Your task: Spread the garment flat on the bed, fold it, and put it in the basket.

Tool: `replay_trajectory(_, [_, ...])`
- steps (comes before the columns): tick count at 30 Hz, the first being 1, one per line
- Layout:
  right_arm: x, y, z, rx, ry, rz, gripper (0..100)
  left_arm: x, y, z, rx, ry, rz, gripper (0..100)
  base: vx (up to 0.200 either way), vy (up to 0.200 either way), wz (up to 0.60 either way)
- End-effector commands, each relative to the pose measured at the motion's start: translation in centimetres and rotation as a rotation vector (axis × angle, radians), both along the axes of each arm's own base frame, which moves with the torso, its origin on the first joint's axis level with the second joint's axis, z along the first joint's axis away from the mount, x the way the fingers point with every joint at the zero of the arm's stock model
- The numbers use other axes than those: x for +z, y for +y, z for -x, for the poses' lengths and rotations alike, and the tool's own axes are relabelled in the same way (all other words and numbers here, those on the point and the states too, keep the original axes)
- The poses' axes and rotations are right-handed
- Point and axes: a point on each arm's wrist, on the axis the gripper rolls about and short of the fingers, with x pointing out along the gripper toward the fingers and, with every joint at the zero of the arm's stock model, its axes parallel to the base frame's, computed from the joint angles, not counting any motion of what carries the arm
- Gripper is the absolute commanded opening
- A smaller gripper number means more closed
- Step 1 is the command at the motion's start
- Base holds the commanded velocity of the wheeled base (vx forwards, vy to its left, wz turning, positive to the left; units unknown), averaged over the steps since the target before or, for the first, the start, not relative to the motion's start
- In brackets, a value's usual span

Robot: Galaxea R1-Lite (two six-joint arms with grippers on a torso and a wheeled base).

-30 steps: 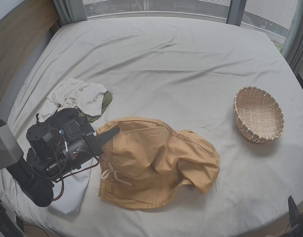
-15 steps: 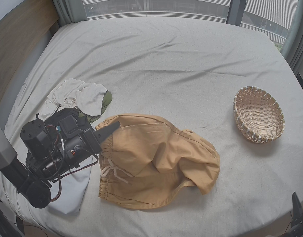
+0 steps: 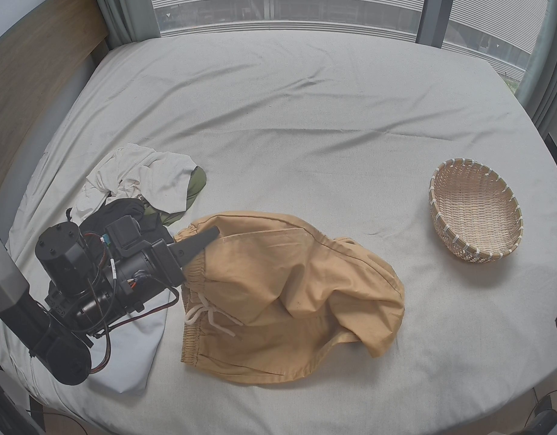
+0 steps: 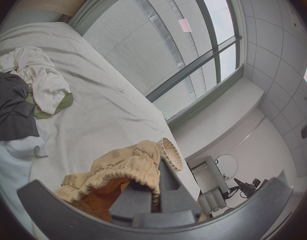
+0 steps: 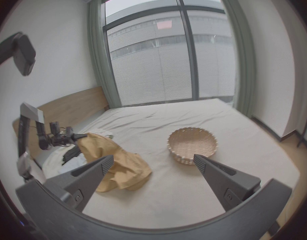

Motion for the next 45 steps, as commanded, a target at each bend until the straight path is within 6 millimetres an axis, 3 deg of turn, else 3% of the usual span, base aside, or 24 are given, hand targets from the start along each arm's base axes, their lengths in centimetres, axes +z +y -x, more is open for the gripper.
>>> replay_trajectory(1, [1.9,2.5,-7.6,0.154,0.221,-0.183,100,0.1,0.2,0.0,0.02,-0.003,0.003,0,0.0,0.0,0.0])
replay_trajectory(5, [1.1,3.3,-10.3,0.144,0.299,-0.188,100,0.2,0.2,0.0,0.031,-0.004,0.004,0,0.0,0.0,0.0])
replay_trajectory(9, [-1.5,4.3,-13.6,0.109,0.481,-0.23,100,0.2,0.1,-0.1,0.028,-0.009,0.003,0,0.0,0.0,0.0])
replay_trajectory(19, [-6.0,5.2,-17.6,0.044,0.642,-0.306,100,0.2,0.1,-0.2,0.032,-0.014,-0.001,0,0.0,0.0,0.0])
replay_trajectory(26, [-8.5,4.8,-19.3,-0.01,0.698,-0.304,100,0.1,0.1,-0.2,0.032,-0.011,-0.004,0,0.0,0.0,0.0])
replay_trajectory(33, [-11.0,5.1,-19.6,-0.002,0.763,-0.294,100,0.0,0.1,-0.2,0.031,-0.015,-0.01,0,0.0,0.0,0.0])
replay_trajectory(45, [-13.8,6.5,-21.3,0.032,0.761,-0.328,100,-0.1,0.1,-0.2,0.035,-0.017,-0.021,0,0.0,0.0,0.0])
